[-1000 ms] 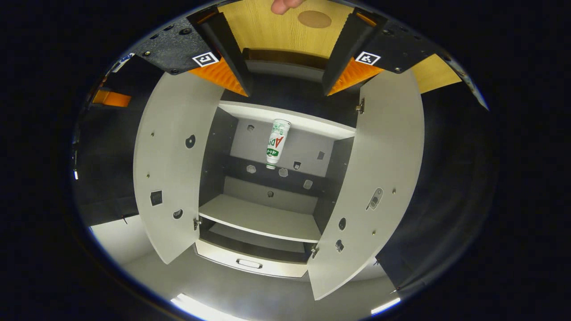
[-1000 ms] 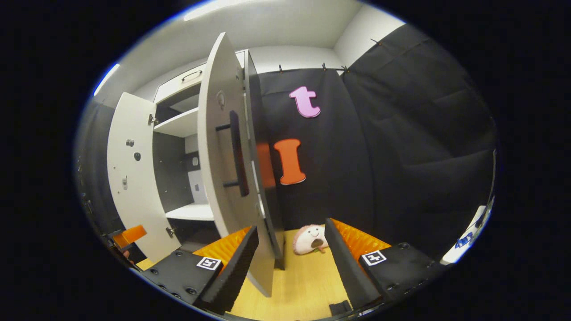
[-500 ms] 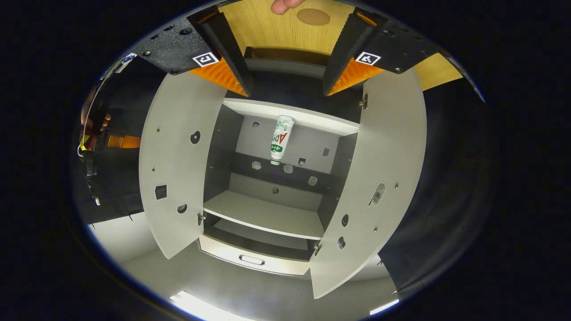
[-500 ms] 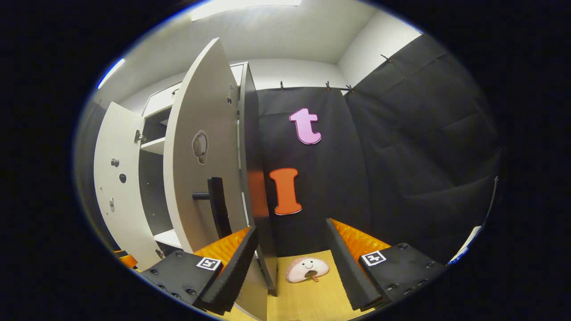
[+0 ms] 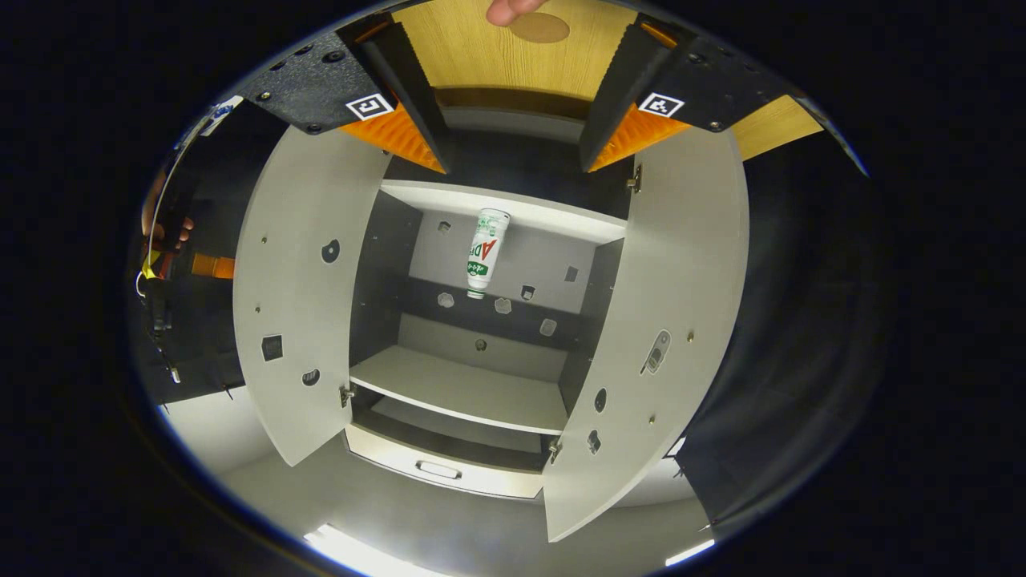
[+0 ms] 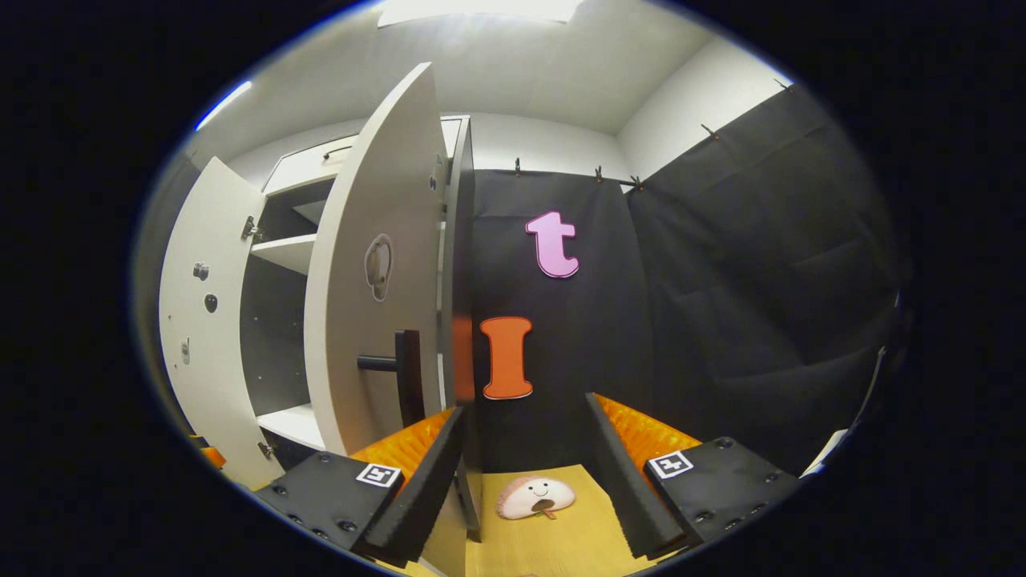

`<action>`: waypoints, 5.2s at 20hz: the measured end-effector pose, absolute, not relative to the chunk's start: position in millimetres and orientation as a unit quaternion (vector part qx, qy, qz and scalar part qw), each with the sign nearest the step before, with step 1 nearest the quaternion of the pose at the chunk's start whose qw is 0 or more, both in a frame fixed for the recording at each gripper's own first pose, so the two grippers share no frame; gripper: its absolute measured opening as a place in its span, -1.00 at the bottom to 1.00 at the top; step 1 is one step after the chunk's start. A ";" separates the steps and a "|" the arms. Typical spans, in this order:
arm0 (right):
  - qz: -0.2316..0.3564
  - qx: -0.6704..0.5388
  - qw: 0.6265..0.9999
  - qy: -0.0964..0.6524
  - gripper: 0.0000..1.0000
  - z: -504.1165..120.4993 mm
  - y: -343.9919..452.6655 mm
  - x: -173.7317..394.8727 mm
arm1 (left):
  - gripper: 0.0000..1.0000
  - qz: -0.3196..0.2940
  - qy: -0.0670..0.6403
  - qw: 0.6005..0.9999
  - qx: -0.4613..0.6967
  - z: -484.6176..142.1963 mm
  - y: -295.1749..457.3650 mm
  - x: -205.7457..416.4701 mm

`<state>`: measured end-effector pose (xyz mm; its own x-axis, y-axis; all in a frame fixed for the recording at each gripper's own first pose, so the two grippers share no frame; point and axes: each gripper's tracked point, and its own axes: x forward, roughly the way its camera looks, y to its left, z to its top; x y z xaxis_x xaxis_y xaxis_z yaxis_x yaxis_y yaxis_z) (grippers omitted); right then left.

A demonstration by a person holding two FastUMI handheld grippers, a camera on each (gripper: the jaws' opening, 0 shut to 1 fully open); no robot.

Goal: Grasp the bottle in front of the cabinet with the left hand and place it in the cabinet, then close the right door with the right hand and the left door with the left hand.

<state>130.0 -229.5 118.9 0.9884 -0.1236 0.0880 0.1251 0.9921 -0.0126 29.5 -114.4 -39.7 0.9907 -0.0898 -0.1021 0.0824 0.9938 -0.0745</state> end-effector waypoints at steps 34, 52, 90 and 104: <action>0.089 0.002 0.996 0.004 0.93 70.9 -8.7 196.6 | 0.92 0.069 0.015 0.997 -0.037 -4.9 26.6 20.2; 0.095 0.022 0.995 -0.001 0.94 72.0 14.2 227.4 | 0.92 0.199 -0.034 0.978 -0.045 50.0 152.2 17.2; 0.036 0.040 0.998 0.034 0.77 43.4 -117.4 99.0 | 0.87 0.112 -0.075 0.991 -0.012 112.5 72.1 113.9; 0.004 0.042 0.999 0.033 0.96 43.0 -139.1 88.4 | 0.89 -0.010 -0.039 0.999 -0.014 87.8 -27.9 146.5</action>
<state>88.4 -139.1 43.0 0.9978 0.0116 -0.0660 -0.0060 0.9964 0.0846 146.5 -27.9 87.8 0.9968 -0.0195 0.0775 0.0217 0.9994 -0.0268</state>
